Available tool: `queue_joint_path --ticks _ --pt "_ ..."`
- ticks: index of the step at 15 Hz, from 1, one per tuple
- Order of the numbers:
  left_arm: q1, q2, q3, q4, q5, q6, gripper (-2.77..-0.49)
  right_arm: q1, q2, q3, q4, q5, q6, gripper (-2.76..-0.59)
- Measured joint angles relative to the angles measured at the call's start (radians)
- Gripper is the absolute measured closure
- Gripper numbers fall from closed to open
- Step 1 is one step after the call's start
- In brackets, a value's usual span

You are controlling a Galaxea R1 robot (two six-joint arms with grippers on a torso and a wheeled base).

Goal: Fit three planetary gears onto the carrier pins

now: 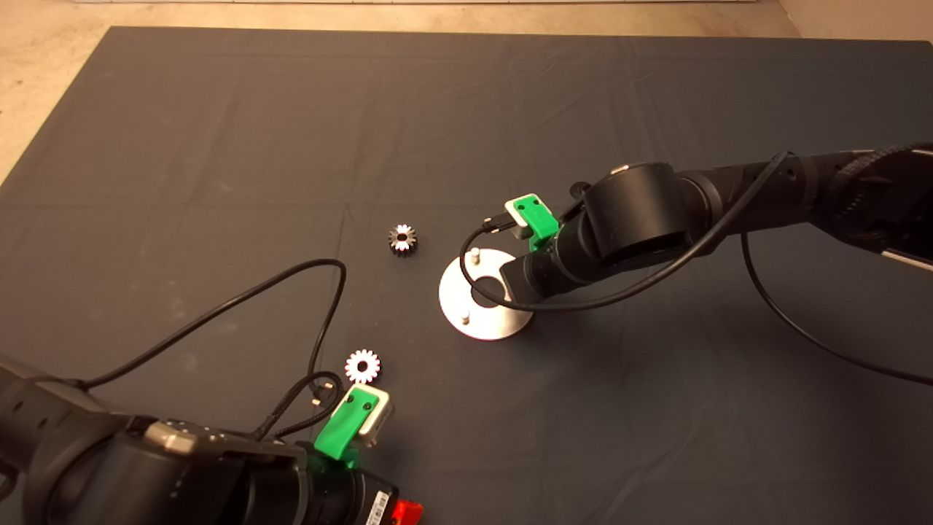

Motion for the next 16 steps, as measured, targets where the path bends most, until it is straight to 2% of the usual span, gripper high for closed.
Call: queue_joint_path --ticks 16 --pt "0.000 -0.003 0.000 0.000 0.000 0.000 -2.36 0.000 -0.009 0.002 0.003 0.007 -0.019 -0.92"
